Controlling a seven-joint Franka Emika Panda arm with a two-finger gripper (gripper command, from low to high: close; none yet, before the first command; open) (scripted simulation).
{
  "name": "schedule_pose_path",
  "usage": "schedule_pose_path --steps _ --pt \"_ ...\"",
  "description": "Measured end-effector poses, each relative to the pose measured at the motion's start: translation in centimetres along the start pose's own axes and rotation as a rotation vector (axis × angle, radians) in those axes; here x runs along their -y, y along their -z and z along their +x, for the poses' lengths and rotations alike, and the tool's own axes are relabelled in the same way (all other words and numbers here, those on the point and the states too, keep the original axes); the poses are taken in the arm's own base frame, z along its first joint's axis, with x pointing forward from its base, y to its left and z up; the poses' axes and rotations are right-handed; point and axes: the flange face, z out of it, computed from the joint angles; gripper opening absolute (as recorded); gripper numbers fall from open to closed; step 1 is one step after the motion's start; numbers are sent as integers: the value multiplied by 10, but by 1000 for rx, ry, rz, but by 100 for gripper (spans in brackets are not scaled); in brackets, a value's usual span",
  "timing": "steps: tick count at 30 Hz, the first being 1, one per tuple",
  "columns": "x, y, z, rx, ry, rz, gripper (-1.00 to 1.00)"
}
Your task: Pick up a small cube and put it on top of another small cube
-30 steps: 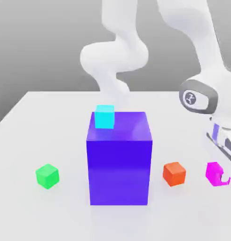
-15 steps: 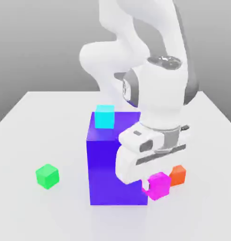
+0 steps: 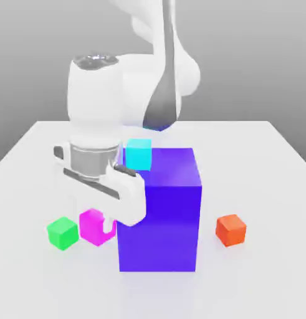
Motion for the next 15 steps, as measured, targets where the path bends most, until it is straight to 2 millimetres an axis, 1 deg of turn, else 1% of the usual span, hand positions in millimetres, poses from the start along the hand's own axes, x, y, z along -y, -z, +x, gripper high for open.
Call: schedule_pose_path --steps 5,10,11,12,15 --pt "-34 -3 51 -2 -398 -31 -100" --pt "-74 -5 96 -6 -803 -58 -100" --pt "-84 -10 98 1 -862 -78 -100" --pt "-89 -16 99 4 -892 -90 -100" --pt "-95 -40 101 6 -920 -100 -100"
